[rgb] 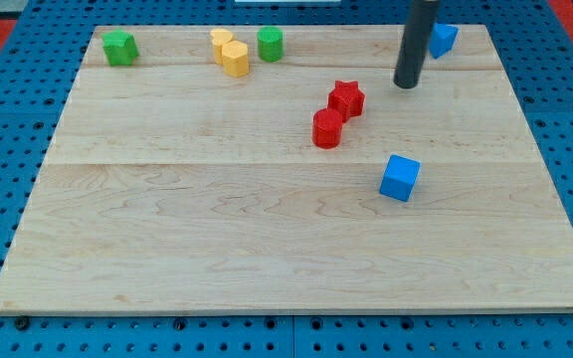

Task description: Place the red star vertically below the green star

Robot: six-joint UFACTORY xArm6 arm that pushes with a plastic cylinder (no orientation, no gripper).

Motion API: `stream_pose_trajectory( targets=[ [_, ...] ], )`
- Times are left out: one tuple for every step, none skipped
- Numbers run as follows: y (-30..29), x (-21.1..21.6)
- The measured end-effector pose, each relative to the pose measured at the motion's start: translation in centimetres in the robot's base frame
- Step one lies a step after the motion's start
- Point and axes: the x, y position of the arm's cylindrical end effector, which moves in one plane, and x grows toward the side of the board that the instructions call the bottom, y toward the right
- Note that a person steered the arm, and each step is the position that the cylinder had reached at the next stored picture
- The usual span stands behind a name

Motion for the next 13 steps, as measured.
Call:
stream_pose_trajectory(
  targets=[
    [0.0, 0.5],
    [-1.2, 0.9],
    [-3.4, 1.1],
    [-3.8, 1.3],
    [-6.6, 2.1],
    [-6.7, 2.1],
    [-10.0, 2.1],
    [-14.8, 2.1],
    [-18.3, 2.1],
    [-19.4, 2.5],
    [-19.3, 3.2],
    [-17.6, 3.6],
    [-13.5, 3.7]
  ],
)
